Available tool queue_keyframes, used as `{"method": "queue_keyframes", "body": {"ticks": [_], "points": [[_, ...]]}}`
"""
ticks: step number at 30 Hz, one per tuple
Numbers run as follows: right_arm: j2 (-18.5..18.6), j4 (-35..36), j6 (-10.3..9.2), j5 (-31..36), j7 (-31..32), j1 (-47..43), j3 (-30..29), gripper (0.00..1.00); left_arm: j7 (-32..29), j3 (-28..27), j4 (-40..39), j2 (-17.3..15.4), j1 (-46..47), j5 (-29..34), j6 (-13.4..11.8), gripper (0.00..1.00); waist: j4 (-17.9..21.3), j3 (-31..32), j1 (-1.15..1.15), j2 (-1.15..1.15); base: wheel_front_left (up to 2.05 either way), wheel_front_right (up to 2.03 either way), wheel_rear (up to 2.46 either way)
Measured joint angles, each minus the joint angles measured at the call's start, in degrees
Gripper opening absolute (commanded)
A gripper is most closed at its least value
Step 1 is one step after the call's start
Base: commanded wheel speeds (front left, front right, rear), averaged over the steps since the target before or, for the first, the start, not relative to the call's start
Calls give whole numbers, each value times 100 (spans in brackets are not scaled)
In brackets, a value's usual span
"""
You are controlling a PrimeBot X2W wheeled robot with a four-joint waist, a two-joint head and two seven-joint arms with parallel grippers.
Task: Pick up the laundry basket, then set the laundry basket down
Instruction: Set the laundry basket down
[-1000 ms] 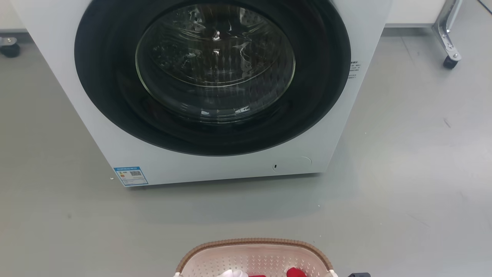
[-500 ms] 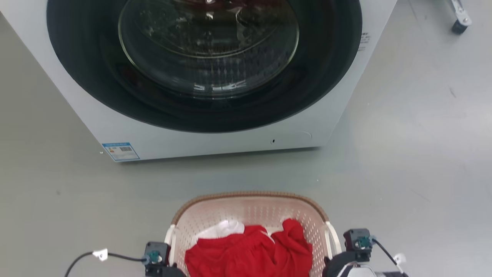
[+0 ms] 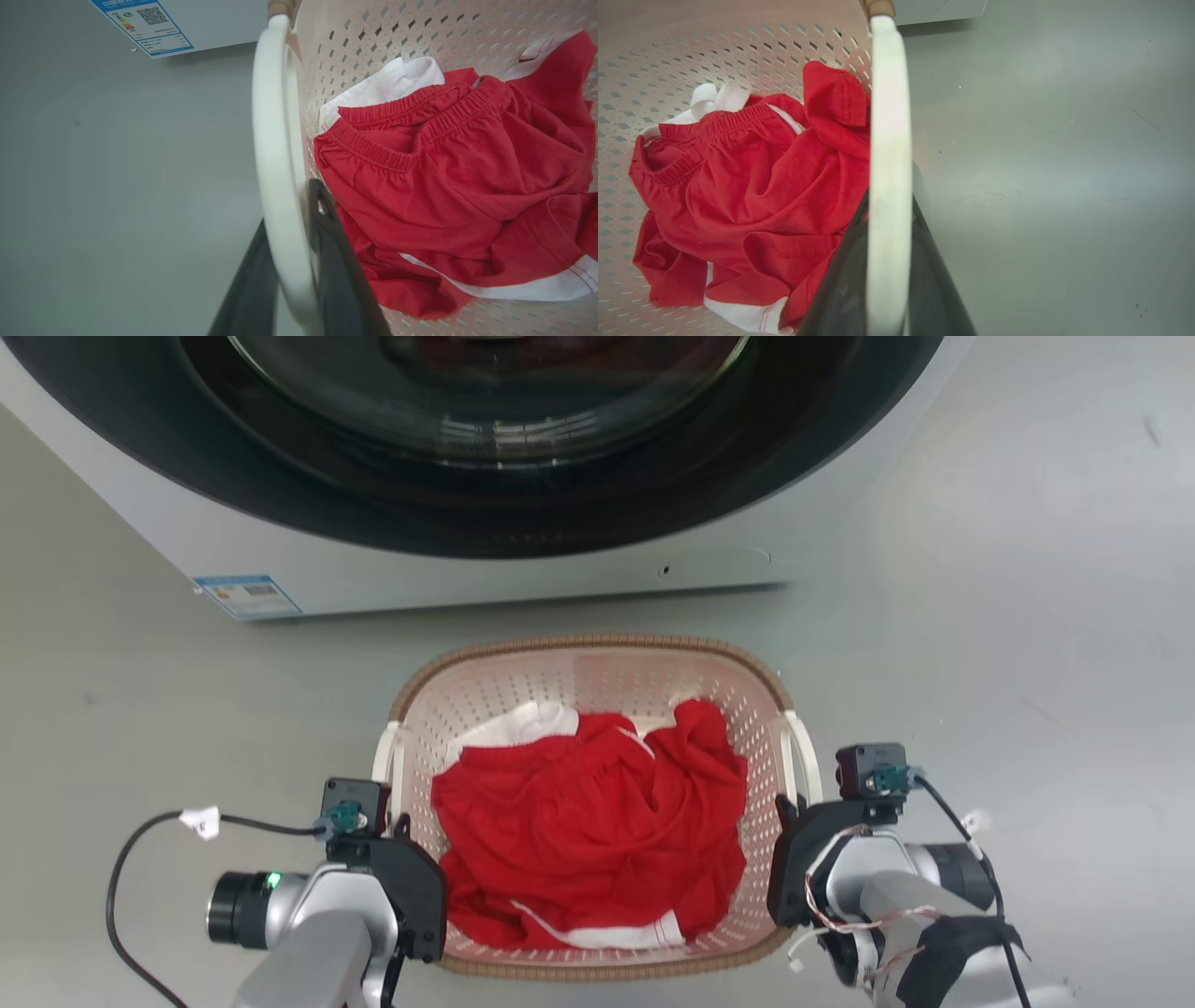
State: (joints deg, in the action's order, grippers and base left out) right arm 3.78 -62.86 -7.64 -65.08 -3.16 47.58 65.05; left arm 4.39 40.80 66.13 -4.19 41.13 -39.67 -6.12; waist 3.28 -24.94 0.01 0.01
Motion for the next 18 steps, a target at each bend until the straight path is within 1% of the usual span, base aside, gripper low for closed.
{"method": "queue_keyframes", "body": {"ticks": [11,18], "points": [[8,-42,0,73,-124,929,-78,0,76,-71,-57,-112,877,79,-43,0,37,-924,0,0,0,0,0],[19,-155,0,193,-200,1399,-78,0,129,-85,-64,-125,1312,147,-44,0,37,-1489,0,0,0,0,0]]}}
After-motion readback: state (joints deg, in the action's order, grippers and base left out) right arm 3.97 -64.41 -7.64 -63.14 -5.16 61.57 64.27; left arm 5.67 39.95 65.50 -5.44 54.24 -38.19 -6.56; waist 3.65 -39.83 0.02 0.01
